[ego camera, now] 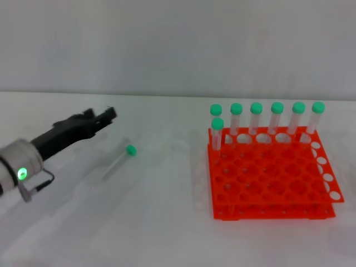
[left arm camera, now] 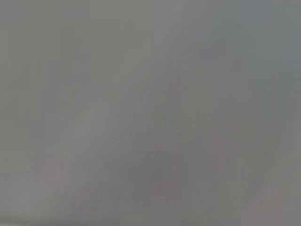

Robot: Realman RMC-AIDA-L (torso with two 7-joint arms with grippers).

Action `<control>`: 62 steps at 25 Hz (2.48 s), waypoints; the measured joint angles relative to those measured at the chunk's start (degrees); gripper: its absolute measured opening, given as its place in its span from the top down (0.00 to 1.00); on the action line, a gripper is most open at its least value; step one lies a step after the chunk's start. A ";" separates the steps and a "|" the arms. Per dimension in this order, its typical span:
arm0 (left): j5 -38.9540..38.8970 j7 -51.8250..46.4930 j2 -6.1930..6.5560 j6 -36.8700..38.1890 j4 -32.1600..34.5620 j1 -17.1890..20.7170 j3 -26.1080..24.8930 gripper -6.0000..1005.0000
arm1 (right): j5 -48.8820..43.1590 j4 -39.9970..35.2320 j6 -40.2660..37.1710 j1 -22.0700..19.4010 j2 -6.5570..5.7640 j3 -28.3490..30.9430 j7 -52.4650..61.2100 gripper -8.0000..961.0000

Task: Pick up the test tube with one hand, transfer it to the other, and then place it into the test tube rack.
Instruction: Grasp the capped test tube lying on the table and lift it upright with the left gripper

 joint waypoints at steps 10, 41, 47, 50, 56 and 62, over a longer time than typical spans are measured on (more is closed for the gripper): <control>26.57 -16.94 2.70 4.17 -13.51 -10.95 0.59 0.30 | 0.01 -0.07 0.00 0.12 0.00 -0.31 0.05 0.09; 65.34 -37.11 0.60 -2.49 -14.43 -24.32 0.62 0.48 | -0.35 -0.76 0.00 0.36 0.00 -0.49 0.09 0.09; 66.86 -37.40 -0.40 -4.35 -14.15 -24.49 0.62 0.51 | -0.33 -0.76 0.00 0.33 0.00 -0.49 0.09 0.09; 67.33 -37.45 -0.93 -5.56 -14.12 -24.52 0.62 0.52 | -0.28 -0.76 0.00 0.27 0.00 -0.49 0.09 0.09; 68.70 -38.51 -1.46 -6.42 -14.13 -25.04 0.60 0.54 | -0.18 -0.77 0.00 0.21 0.00 -0.49 0.09 0.09; 69.62 -38.39 -1.58 -6.67 -13.96 -25.24 0.62 0.56 | -0.14 -0.77 0.00 0.13 0.00 -0.49 0.09 0.09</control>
